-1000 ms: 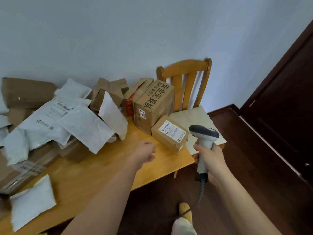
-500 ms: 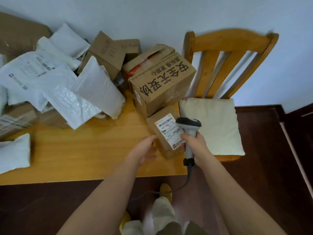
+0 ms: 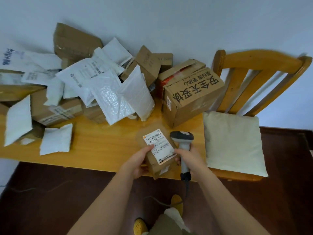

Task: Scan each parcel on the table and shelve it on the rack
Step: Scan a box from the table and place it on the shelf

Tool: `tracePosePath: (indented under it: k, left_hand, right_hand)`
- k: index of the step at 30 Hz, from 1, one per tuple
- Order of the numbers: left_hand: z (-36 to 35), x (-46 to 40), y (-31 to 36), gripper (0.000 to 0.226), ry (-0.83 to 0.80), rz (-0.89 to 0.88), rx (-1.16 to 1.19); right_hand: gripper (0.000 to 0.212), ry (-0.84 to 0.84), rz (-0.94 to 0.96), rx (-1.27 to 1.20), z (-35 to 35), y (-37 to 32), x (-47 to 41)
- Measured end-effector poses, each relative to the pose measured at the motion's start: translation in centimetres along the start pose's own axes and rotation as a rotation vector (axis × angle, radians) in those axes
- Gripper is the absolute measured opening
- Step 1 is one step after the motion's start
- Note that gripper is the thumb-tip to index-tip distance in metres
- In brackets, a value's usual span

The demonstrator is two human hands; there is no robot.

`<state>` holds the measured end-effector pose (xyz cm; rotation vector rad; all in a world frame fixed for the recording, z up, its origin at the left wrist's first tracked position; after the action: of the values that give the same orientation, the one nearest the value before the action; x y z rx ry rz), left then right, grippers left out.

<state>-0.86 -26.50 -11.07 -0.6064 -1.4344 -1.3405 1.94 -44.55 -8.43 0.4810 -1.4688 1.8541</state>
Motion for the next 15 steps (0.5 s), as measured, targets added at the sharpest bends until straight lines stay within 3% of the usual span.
tracePosePath:
  k: [3, 7, 15]
  left_hand:
    - [3.9, 0.6, 0.6, 0.034, 0.049, -0.076, 0.162]
    - [10.1, 2.0, 2.6, 0.053, 0.152, -0.282, 0.396]
    - [22.9, 6.1, 6.1, 0.032, 0.352, -0.52, 0.629]
  right_hand:
    - [0.02, -0.05, 0.059, 0.042, -2.7, -1.3, 2.5]
    - [0.007, -0.133, 0.186, 0.007, -6.1, -4.5, 7.9]
    - [0.01, -0.532, 0.506, 0.076, -9.8, -11.8, 21.3]
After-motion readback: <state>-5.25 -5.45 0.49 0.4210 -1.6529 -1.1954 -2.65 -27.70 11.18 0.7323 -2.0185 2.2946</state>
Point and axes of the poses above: each hand's wrist, its own x-axis away from the middle knuckle, its own z-axis out of the back of the hand, y = z × x, the point moved 3 cm from there along -x, towards the middle knuckle, and after that the axes turned 14 degrees about y, right-handed, at the moved point
